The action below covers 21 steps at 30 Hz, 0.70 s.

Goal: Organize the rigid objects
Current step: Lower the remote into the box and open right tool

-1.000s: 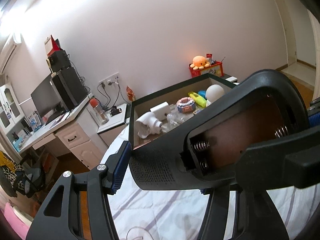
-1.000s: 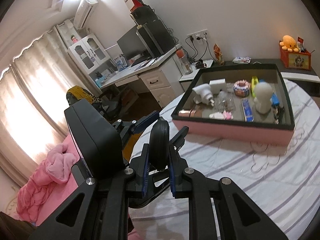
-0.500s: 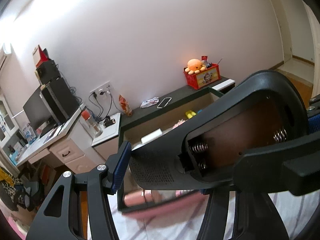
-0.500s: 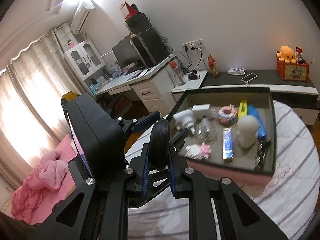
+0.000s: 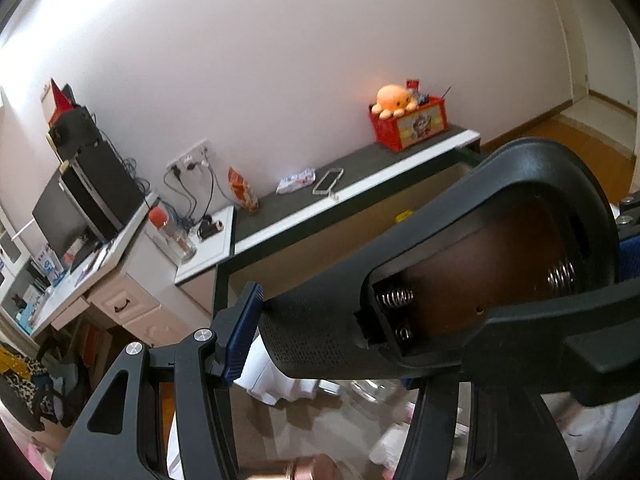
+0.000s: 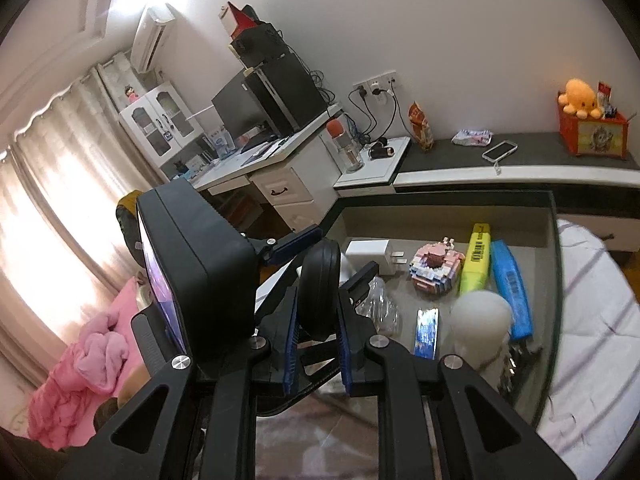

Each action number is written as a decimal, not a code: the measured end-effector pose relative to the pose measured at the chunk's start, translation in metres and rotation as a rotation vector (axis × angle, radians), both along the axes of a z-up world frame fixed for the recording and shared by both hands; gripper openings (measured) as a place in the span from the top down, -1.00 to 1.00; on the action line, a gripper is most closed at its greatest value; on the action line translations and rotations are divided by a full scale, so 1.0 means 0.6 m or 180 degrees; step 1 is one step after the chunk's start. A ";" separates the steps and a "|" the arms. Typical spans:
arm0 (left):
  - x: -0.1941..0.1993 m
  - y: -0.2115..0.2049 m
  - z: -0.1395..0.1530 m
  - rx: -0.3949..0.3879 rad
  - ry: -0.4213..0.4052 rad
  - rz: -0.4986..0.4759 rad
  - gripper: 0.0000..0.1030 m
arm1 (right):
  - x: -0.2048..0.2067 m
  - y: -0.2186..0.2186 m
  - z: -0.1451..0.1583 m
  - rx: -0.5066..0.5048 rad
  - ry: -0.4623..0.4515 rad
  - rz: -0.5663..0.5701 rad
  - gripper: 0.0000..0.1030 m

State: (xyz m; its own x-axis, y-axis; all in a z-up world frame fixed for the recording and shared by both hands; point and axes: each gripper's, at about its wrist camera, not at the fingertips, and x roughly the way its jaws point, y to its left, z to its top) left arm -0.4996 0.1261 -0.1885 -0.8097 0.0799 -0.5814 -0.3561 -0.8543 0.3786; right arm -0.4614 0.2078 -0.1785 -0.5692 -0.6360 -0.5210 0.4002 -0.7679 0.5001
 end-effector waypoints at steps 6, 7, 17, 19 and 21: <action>-0.018 -0.003 -0.020 0.0037 -0.0199 0.0010 -0.31 | -0.037 0.001 -0.039 -0.0206 -0.0105 -0.0033 0.65; -0.014 0.001 -0.020 0.0021 -0.0185 -0.0041 -0.35 | -0.041 0.004 -0.043 -0.0209 -0.0134 -0.0069 0.63; 0.015 -0.002 -0.008 0.0043 -0.0168 -0.0109 -0.86 | -0.038 0.014 -0.057 0.0081 -0.0283 -0.0427 0.12; 0.030 -0.006 0.002 0.0088 -0.0137 -0.0127 -0.91 | -0.029 0.015 -0.051 0.0173 -0.0255 -0.0511 -0.24; 0.045 -0.010 0.011 0.0115 -0.0131 -0.0130 -0.95 | -0.020 0.020 -0.043 0.0194 -0.0208 -0.0630 -0.39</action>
